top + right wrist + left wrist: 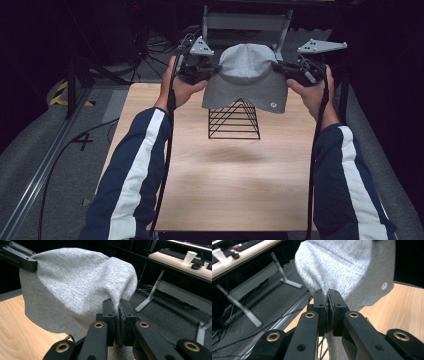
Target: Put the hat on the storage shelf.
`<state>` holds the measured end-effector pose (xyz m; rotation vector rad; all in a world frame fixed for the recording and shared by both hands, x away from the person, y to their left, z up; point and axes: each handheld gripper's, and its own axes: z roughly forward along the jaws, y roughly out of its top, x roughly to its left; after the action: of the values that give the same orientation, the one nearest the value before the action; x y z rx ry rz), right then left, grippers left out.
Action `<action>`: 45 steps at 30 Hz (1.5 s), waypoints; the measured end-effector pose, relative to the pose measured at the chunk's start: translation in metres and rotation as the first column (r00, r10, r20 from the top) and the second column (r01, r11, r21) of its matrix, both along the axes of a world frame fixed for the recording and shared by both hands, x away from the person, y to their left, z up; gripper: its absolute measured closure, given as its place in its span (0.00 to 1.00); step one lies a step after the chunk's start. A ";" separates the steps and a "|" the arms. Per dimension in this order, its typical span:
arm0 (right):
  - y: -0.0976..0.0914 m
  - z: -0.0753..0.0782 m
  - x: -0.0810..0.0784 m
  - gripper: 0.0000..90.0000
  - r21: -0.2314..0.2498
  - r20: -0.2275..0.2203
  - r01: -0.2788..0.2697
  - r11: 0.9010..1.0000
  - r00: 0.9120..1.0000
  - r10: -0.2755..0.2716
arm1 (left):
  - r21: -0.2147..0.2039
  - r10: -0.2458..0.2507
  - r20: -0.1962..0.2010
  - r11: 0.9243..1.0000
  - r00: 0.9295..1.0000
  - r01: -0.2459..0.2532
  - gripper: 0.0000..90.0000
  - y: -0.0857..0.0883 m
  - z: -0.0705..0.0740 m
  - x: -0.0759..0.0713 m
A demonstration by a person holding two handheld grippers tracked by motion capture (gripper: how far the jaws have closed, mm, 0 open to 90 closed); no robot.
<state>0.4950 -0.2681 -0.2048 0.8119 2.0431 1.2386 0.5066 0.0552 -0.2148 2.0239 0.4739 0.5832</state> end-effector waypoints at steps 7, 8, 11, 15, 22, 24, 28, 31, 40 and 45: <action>0.003 0.004 -0.012 0.95 -0.016 0.019 -0.020 1.000 1.000 0.020 | -0.002 -0.015 0.026 1.000 1.000 0.015 0.95 0.004 0.003 -0.013; 0.004 0.005 -0.013 0.95 -0.014 0.020 -0.023 1.000 1.000 0.024 | -0.006 -0.019 0.024 1.000 1.000 0.019 0.95 0.005 0.002 -0.014; 0.006 0.004 -0.018 0.95 -0.025 0.027 -0.031 0.999 0.999 0.032 | 0.000 -0.026 0.017 1.000 1.000 0.026 0.95 0.008 -0.004 -0.017; 0.010 -0.003 -0.019 0.95 -0.042 0.016 -0.041 0.998 0.999 0.042 | -0.002 -0.018 -0.002 1.000 1.000 0.018 0.95 0.010 -0.017 -0.016; 0.013 -0.023 -0.014 0.95 -0.064 -0.019 -0.045 0.997 0.999 0.043 | 0.014 -0.010 -0.032 1.000 0.999 0.010 0.95 0.007 -0.035 -0.010; 0.012 -0.030 -0.012 0.95 -0.070 -0.030 -0.043 0.997 0.999 0.041 | 0.016 -0.007 -0.036 1.000 0.999 0.007 0.95 0.005 -0.042 -0.007; 0.009 -0.047 -0.005 0.95 -0.073 -0.059 -0.038 0.997 0.998 0.034 | 0.030 -0.003 -0.056 1.000 0.998 0.004 0.95 0.003 -0.053 -0.003; 0.009 -0.057 -0.001 0.95 -0.079 -0.078 -0.037 0.996 0.997 0.031 | 0.027 0.001 -0.087 1.000 0.996 0.001 0.95 -0.001 -0.070 0.002; 0.004 -0.081 0.003 0.95 -0.080 -0.117 -0.030 0.996 0.993 0.021 | 0.036 -0.004 -0.128 0.999 0.992 0.008 0.95 -0.010 -0.102 0.006; 0.002 -0.094 0.002 0.95 -0.074 -0.134 -0.036 0.997 0.991 0.026 | 0.038 -0.003 -0.137 0.999 0.991 0.008 0.95 -0.010 -0.114 0.007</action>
<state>0.4969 -0.2662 -0.2990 0.8500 2.2030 1.1422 0.5133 0.0449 -0.3284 2.1100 0.5425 0.4548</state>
